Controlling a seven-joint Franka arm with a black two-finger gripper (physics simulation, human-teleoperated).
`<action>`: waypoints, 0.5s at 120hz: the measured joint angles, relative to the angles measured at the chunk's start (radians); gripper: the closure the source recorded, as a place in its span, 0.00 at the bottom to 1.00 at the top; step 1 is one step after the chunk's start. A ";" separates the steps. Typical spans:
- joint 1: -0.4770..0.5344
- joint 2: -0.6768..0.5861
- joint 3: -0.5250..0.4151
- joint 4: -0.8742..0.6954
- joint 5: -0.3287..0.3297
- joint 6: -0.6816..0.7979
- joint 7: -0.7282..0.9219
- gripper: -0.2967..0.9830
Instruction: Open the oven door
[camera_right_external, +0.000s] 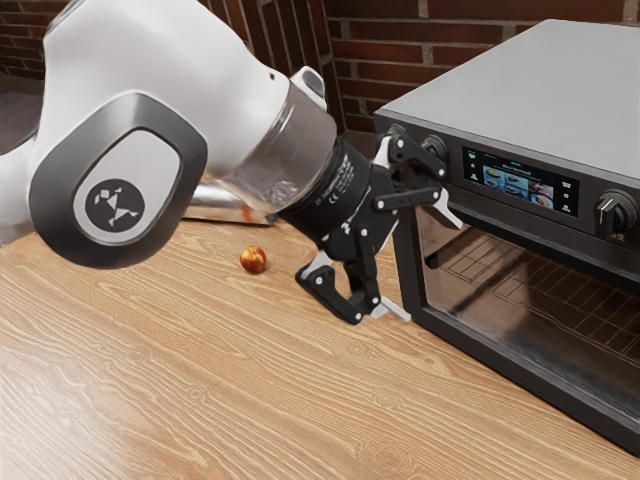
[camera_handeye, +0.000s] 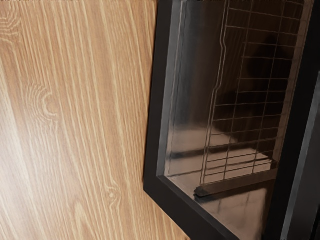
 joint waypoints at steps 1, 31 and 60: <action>0.000 0.001 -0.002 0.001 0.003 0.000 -0.003 0.23; 0.029 0.106 -0.005 0.088 0.030 0.008 -0.050 0.23; 0.046 0.171 -0.004 0.142 0.021 0.008 -0.043 0.23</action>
